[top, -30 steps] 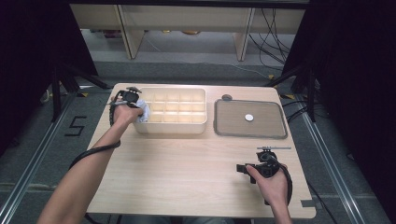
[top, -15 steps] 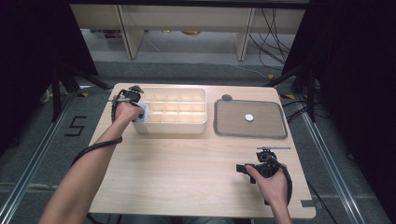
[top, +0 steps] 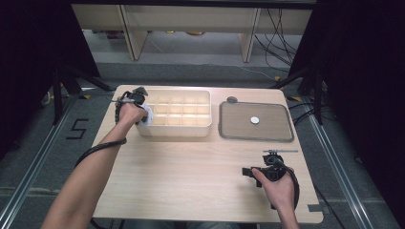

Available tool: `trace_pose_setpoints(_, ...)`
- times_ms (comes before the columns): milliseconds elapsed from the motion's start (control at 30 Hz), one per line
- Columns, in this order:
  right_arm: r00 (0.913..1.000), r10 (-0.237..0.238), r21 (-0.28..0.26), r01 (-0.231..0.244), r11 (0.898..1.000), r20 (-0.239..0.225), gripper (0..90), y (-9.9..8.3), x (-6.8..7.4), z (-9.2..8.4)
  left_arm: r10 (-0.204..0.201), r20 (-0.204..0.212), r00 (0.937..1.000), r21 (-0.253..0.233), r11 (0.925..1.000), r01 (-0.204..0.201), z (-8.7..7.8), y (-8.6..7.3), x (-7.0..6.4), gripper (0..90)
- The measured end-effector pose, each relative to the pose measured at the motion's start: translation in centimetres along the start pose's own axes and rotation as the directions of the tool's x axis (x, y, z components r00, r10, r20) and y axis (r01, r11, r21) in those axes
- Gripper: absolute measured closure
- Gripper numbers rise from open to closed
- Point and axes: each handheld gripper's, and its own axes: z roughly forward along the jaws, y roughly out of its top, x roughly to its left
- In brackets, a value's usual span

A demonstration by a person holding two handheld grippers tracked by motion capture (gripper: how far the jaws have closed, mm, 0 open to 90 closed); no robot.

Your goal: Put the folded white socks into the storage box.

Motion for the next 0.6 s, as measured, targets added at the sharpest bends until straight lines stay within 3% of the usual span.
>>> trace_pose_setpoints(67, 1.0, 0.001, 0.0, -0.001, 1.0, 0.002, 53.5, 0.01, 0.01, 0.0, 0.004, 0.0, 1.0, 0.005, 1.0, -0.004, -0.02, 0.04, -0.03, 69.5)
trace_pose_setpoints(100, 0.9989, 0.047, 0.014, -0.048, 0.999, 0.001, 53.5, -0.03, 0.39, 0.01, 0.016, -0.006, 0.9998, 0.0, 0.9999, -0.016, 0.06, 0.08, -0.05, 69.6)
trace_pose_setpoints(167, 0.9989, 0.046, 0.015, -0.046, 0.999, 0.001, 53.5, -0.04, 0.38, 0.05, 0.023, -0.01, 0.9997, 0.01, 0.9997, -0.023, 0.02, 0.16, -0.09, 69.5)
trace_pose_setpoints(200, 0.9985, 0.047, 0.025, -0.048, 0.999, 0.026, 53.5, -0.06, 0.45, 0.07, 0.02, -0.006, 0.9998, 0.008, 0.9998, -0.02, 0.1, 0.17, -0.15, 69.5)
trace_pose_setpoints(267, 0.9988, 0.043, 0.026, -0.044, 0.999, 0.023, 53.5, -0.07, 0.43, 0.09, 0.029, -0.004, 0.9996, 0.013, 0.9995, -0.029, 0.12, 0.23, -0.08, 69.6)
trace_pose_setpoints(300, 0.9991, 0.0, 0.017, -0.001, 1.0, 0.042, 53.5, 0.0, 0.12, 0.22, 0.035, -0.007, 0.9994, 0.021, 0.9992, -0.035, 0.17, 0.24, -0.2, 69.5)
trace_pose_setpoints(433, 0.9995, -0.002, 0.026, 0.001, 1.0, 0.032, 53.5, 0.04, 0.11, 0.13, 0.049, -0.025, 0.9985, 0.036, 0.9982, -0.048, 0.41, 0.16, -0.46, 69.5)
trace_pose_setpoints(533, 1.0, -0.002, 0.01, 0.002, 1.0, 0.003, 53.4, -0.02, 0.08, 0.22, 0.041, -0.024, 0.9988, 0.049, 0.998, -0.04, 0.66, 0.03, -0.53, 69.5)
trace_pose_setpoints(600, 0.9999, 0.002, 0.01, -0.002, 1.0, 0.011, 53.4, -0.01, 0.07, 0.2, 0.037, -0.009, 0.9993, 0.057, 0.9977, -0.037, 0.94, -0.1, -0.45, 69.5)
